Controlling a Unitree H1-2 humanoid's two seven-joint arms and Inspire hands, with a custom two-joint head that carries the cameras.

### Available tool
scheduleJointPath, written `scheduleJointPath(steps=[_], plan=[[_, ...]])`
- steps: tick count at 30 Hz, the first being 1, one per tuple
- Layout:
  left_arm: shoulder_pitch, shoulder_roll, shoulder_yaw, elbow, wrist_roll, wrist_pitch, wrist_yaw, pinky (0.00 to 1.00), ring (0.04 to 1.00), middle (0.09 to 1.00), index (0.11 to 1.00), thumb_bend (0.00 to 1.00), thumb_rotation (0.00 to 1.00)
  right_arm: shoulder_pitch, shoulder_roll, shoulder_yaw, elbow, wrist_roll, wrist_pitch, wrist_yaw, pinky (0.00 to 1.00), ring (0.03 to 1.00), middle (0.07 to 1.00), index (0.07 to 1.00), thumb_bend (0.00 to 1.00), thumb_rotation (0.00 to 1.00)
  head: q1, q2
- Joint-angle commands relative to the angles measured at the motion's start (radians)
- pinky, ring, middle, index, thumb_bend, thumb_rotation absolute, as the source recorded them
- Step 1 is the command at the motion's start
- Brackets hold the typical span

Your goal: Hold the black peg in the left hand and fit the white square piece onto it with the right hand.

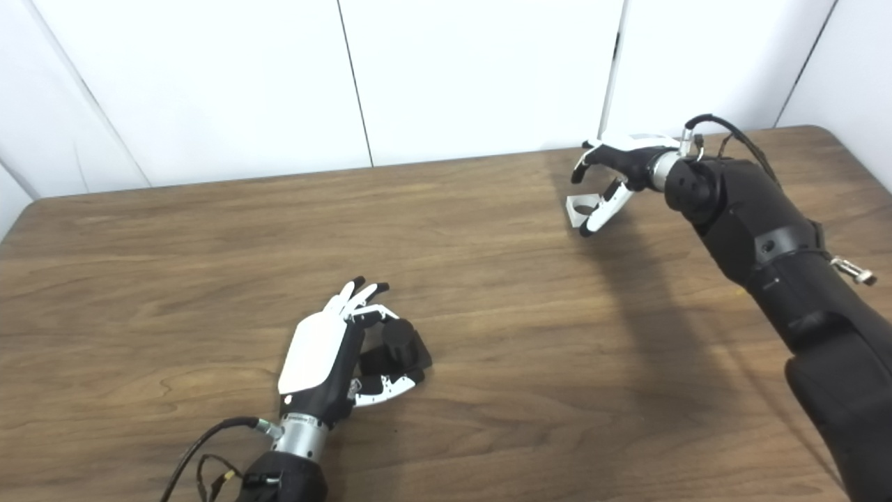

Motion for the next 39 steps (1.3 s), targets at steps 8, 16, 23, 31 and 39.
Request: scheduleJointPath(steps=[8,16,23,31,39], plan=[[0.005,0.004,-0.006,0.039,0.042,0.037,-0.026,0.95,0.975,0.893,0.492,0.52,0.07,-0.085,-0.012,0.009,0.019,-0.023,-0.031,-0.006,1.00,1.000,1.000,0.773,0.87,0.30,-0.002,0.000],[0.005,0.001,-0.007,0.039,0.052,0.039,-0.019,0.94,0.970,0.889,0.492,0.52,0.07,-0.090,-0.012,0.016,0.030,-0.035,-0.027,0.006,1.00,1.000,1.000,0.777,0.87,0.30,0.001,-0.003],[0.007,-0.002,-0.006,0.038,0.055,0.036,-0.022,0.95,0.974,0.893,0.492,0.52,0.07,-0.096,-0.013,0.024,0.053,-0.043,-0.038,-0.002,1.00,1.000,1.000,0.776,0.86,0.30,0.000,-0.003],[0.004,-0.006,-0.007,0.043,0.060,0.034,-0.010,0.93,0.967,0.886,0.492,0.52,0.07,-0.099,-0.009,0.026,0.065,-0.047,-0.042,-0.007,1.00,1.000,1.000,0.778,0.86,0.29,0.005,-0.003],[0.004,-0.007,-0.004,0.045,0.057,0.032,-0.004,0.93,0.964,0.882,0.492,0.52,0.07,-0.104,-0.005,0.044,0.081,-0.064,-0.050,-0.017,1.00,1.000,1.000,0.779,0.86,0.30,0.005,-0.003]])
